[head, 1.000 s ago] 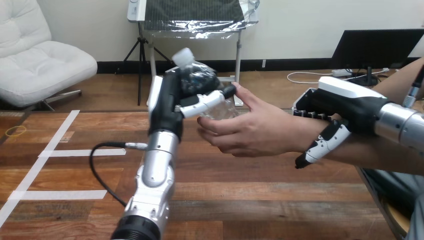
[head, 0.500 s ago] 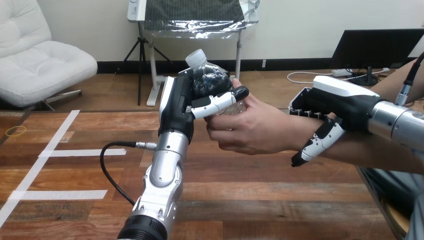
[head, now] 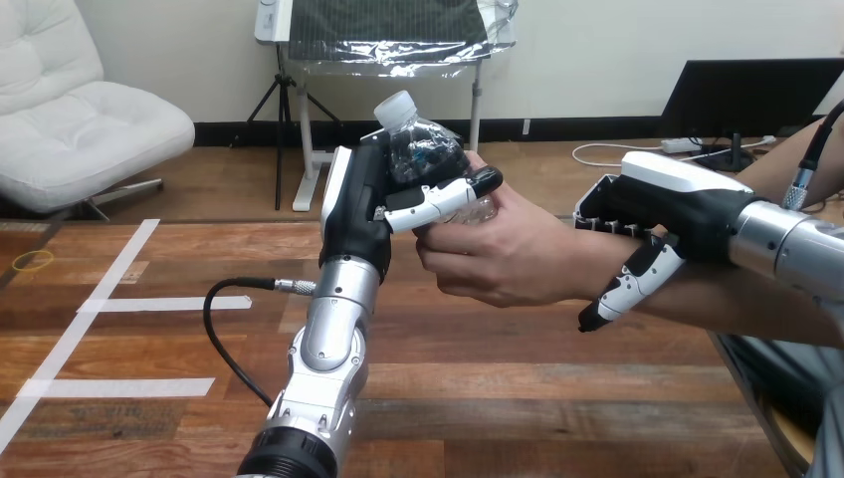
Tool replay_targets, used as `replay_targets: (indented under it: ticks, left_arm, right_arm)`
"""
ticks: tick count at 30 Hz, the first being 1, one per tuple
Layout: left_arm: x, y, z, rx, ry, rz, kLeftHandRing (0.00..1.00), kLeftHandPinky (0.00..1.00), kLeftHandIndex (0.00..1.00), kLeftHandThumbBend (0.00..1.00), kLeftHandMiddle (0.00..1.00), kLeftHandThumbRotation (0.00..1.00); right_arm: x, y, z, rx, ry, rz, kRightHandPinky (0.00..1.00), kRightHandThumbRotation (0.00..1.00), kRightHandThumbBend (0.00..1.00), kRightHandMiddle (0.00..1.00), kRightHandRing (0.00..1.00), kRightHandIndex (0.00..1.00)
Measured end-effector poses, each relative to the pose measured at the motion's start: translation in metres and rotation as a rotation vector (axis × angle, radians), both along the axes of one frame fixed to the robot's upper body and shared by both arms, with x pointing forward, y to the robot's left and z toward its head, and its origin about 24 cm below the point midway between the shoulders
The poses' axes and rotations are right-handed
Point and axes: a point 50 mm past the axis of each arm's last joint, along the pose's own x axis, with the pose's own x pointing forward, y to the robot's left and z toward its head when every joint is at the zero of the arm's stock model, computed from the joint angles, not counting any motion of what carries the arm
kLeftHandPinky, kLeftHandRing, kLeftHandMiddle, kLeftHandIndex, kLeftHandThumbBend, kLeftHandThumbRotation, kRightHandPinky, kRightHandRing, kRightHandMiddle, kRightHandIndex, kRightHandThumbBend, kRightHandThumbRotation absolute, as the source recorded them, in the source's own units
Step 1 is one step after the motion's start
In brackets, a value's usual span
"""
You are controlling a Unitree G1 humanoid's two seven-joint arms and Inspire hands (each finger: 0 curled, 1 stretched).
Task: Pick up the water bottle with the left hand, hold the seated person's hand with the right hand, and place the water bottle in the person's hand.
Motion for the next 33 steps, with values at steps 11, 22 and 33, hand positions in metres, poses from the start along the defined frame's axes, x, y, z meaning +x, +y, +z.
replay_targets:
  ticks: [11, 22, 33]
  left_arm:
    - [-0.0004, -0.0036, 0.0024, 0.009, -0.013, -0.015, 0.35, 0.29, 0.44, 0.69, 0.41, 0.0]
    - [-0.0008, -0.0061, 0.0034, 0.008, -0.017, -0.028, 0.36, 0.3, 0.44, 0.7, 0.41, 0.0]
    - [-0.0002, -0.0066, 0.0056, 0.012, -0.017, -0.062, 0.55, 0.42, 0.64, 0.76, 0.58, 0.37]
  right_arm:
    - [0.0002, -0.0009, -0.0018, -0.001, 0.007, -0.006, 0.26, 0.13, 0.86, 0.38, 0.31, 0.4]
    - [0.0003, -0.0018, -0.0022, -0.003, 0.012, -0.013, 0.27, 0.1, 0.86, 0.39, 0.32, 0.4]
    - [-0.0004, -0.0033, -0.0018, -0.007, 0.02, -0.008, 0.3, 0.26, 0.92, 0.43, 0.36, 0.49]
